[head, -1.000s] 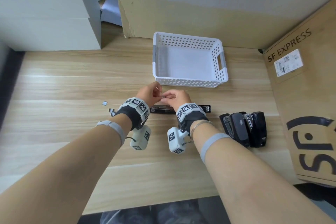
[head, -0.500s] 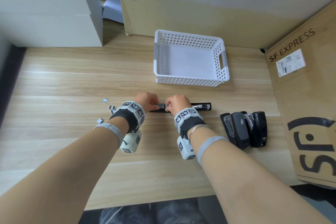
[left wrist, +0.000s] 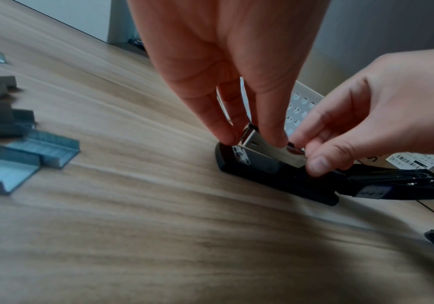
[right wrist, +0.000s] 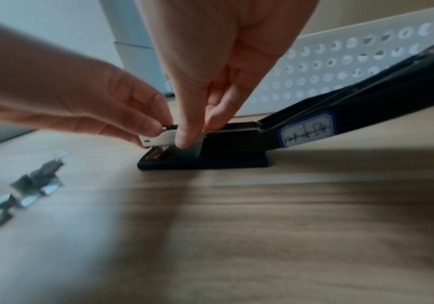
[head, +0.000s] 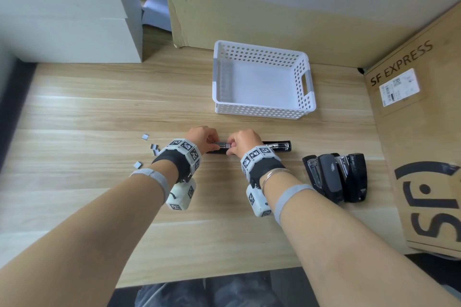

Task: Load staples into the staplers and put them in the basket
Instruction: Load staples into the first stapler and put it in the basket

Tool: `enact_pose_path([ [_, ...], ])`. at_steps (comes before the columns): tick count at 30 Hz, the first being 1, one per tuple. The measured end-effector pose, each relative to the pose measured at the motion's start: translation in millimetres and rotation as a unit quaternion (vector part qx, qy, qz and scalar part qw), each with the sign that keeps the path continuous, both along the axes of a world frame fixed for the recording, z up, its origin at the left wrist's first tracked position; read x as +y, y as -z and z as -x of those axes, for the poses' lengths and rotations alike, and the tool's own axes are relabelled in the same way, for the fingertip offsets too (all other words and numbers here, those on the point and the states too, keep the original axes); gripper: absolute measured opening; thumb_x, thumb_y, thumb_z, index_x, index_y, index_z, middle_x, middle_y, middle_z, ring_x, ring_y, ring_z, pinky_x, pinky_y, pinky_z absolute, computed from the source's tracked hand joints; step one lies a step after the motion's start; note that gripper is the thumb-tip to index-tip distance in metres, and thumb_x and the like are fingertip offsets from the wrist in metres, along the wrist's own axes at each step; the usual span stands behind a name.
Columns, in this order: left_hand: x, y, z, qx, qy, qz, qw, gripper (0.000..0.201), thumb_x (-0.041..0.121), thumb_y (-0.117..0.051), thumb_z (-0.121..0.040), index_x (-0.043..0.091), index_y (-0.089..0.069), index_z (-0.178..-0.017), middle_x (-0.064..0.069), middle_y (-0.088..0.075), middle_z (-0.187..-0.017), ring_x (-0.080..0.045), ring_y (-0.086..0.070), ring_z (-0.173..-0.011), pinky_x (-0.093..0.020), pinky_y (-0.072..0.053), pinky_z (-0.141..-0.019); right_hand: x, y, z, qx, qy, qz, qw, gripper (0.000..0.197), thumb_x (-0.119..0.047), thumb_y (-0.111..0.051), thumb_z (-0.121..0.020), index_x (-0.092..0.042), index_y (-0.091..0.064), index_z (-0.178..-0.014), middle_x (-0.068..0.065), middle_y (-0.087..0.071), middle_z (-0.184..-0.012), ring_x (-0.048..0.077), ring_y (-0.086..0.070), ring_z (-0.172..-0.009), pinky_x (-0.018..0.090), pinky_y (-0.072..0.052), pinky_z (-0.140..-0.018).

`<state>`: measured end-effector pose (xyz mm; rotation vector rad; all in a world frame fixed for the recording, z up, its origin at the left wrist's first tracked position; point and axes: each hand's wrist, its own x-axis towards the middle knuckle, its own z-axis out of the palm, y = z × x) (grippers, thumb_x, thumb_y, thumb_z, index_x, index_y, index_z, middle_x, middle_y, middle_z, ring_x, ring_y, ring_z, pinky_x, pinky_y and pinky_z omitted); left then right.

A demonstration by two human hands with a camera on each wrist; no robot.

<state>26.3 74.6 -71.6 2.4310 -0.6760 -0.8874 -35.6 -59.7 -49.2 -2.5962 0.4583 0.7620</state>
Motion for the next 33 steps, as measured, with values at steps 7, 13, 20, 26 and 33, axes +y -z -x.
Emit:
enact_pose_path([
  [7,1,1,-1,0.000,-0.002,0.002,1.000,0.023,0.021,-0.068,-0.080,0.010,-0.065,-0.100,-0.011,-0.066,-0.107,-0.025,-0.061,-0.099,-0.026,-0.043,-0.079,-3,0,-4,-0.024,0.056,-0.030,0.998,0.017,-0.022,-0.062,-0.090,-0.013,-0.075,-0.094,0.005,-0.073,-0.102,0.020,-0.064,-0.088,0.024,-0.047,-0.072],
  [13,1,1,0,-0.003,0.001,0.002,1.000,0.024,0.021,-0.067,-0.081,0.009,-0.064,-0.101,-0.010,-0.066,-0.108,-0.024,-0.061,-0.100,-0.027,-0.044,-0.080,-6,1,-5,-0.008,0.065,-0.011,0.998,0.011,-0.020,-0.069,-0.085,-0.013,-0.071,-0.094,0.006,-0.071,-0.104,0.022,-0.066,-0.095,0.028,-0.051,-0.079],
  [20,3,-3,0,-0.007,0.014,-0.002,1.000,0.025,0.020,-0.065,-0.083,0.008,-0.063,-0.105,-0.012,-0.064,-0.111,-0.026,-0.060,-0.101,-0.031,-0.047,-0.085,-17,-10,1,-0.007,0.060,0.027,0.998,0.017,-0.021,-0.062,-0.090,-0.014,-0.069,-0.104,0.005,-0.071,-0.109,0.020,-0.065,-0.099,0.022,-0.044,-0.072],
  [26,47,-10,-19,-0.026,-0.008,-0.049,0.998,0.027,0.004,-0.062,-0.083,0.009,-0.060,-0.109,-0.011,-0.063,-0.115,-0.026,-0.059,-0.103,-0.030,-0.046,-0.088,-4,-14,0,-0.057,0.051,0.019,0.997,0.019,-0.018,-0.053,-0.095,-0.015,-0.070,-0.103,0.005,-0.071,-0.109,0.021,-0.065,-0.101,0.030,-0.052,-0.082],
  [33,82,-6,-21,-0.010,0.041,-0.142,0.989,0.034,0.001,-0.060,-0.079,0.012,-0.061,-0.111,-0.009,-0.061,-0.117,-0.026,-0.058,-0.106,-0.028,-0.045,-0.087,16,-5,1,-0.087,0.025,0.021,0.996,0.022,-0.016,-0.049,-0.095,-0.014,-0.071,-0.100,0.005,-0.070,-0.108,0.023,-0.061,-0.105,0.027,-0.046,-0.077],
])
